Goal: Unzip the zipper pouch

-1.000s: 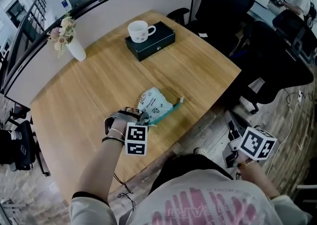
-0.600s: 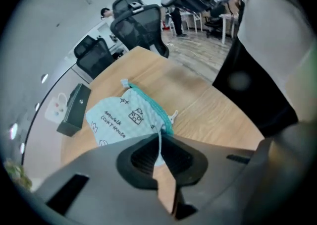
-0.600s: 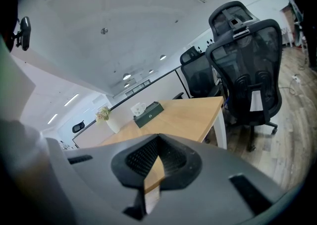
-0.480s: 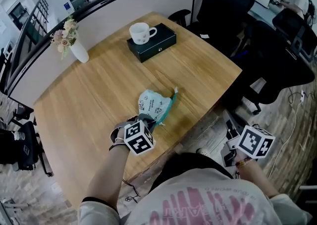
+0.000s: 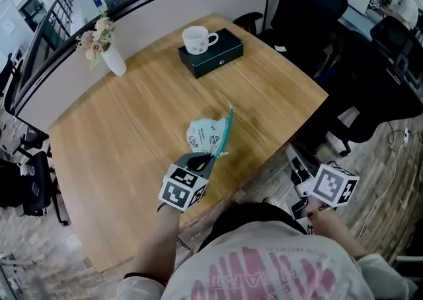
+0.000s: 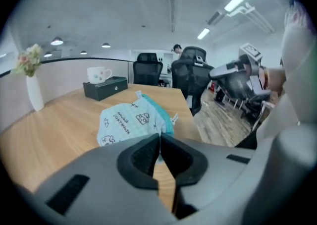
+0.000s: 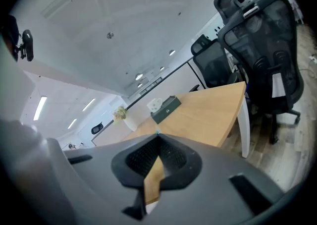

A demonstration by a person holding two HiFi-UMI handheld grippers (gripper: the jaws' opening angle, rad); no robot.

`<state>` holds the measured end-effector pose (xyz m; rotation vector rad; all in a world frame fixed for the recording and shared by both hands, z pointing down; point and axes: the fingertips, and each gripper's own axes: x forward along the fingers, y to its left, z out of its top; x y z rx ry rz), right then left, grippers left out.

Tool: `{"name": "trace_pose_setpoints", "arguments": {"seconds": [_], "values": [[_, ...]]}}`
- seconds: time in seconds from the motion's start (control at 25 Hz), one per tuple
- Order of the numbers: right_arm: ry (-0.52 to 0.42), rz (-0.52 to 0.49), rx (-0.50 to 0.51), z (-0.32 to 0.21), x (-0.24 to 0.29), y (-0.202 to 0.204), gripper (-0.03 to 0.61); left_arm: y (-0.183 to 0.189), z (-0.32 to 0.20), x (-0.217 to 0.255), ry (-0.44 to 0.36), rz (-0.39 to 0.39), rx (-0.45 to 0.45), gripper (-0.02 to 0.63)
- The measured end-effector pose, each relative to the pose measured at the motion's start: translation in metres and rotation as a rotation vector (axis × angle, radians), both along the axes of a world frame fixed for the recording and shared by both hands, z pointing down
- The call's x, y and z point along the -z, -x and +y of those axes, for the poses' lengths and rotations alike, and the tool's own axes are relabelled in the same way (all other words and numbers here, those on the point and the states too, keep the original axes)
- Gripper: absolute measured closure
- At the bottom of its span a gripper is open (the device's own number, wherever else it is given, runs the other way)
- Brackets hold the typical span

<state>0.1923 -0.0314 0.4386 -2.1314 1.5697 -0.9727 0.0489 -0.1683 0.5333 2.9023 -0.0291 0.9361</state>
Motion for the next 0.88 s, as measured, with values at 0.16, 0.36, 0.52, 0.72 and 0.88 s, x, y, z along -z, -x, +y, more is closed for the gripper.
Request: {"name": "trace_pose_setpoints", "arguments": {"seconds": [0.16,0.36,0.52,0.72,0.88], "values": [[0.014,0.007,0.080,-0.021,-0.002,0.020,0.583,0.010,-0.002,0.027,0.111,0.144,0.120,0.601],[-0.013,-0.021,0.201,-0.053,-0.003,0.051,0.581,0.023,-0.012,0.049,0.120,0.206,0.191,0.601],[-0.026,-0.038,0.308,-0.086,-0.002,0.075,0.581,0.035,-0.029,0.065,0.119,0.251,0.263,0.601],[-0.045,-0.041,0.462,-0.132,0.012,0.097,0.581,0.049,-0.050,0.087,0.135,0.304,0.362,0.601],[-0.051,-0.051,0.595,-0.170,0.018,0.108,0.581,0.055,-0.065,0.103,0.151,0.350,0.447,0.601]]}}
